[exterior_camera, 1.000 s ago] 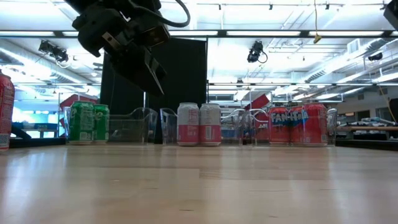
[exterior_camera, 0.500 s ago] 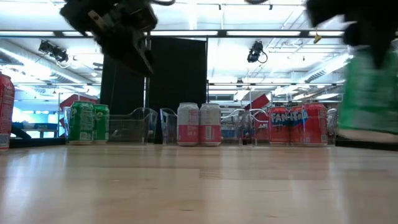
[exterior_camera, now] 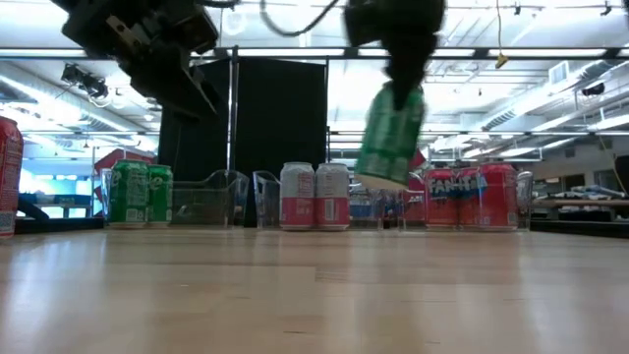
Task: Sort soda cans
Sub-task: Move the green soda can to the top center of the table
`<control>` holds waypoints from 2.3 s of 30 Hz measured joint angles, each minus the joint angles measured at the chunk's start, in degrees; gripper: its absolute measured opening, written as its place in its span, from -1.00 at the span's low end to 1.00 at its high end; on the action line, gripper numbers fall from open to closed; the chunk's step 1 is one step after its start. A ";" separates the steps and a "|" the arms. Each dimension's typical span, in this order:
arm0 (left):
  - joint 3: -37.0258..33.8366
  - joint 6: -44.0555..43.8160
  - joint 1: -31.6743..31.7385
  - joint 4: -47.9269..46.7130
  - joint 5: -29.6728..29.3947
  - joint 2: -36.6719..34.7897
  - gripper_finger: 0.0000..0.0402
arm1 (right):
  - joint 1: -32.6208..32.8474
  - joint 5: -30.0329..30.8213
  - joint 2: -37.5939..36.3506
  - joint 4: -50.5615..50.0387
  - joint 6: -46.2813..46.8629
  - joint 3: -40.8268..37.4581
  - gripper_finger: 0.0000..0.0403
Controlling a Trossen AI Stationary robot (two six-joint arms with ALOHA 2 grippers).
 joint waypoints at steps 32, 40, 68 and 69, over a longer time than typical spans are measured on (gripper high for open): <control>-0.02 0.94 0.11 -16.18 -1.09 -14.02 -1.00 | -8.53 1.46 29.52 -7.96 -17.58 31.79 0.41; -0.02 1.18 0.11 -17.04 -1.06 -14.00 -1.00 | -9.12 1.60 29.52 -4.60 -15.74 31.71 0.91; -0.02 2.24 0.09 -18.86 -0.82 -13.98 -1.00 | 7.90 -1.01 14.63 -17.99 9.67 30.62 -0.34; -0.02 2.19 0.09 -18.93 -0.82 -13.98 -1.00 | 9.36 -0.84 13.51 -17.87 11.77 28.44 -0.44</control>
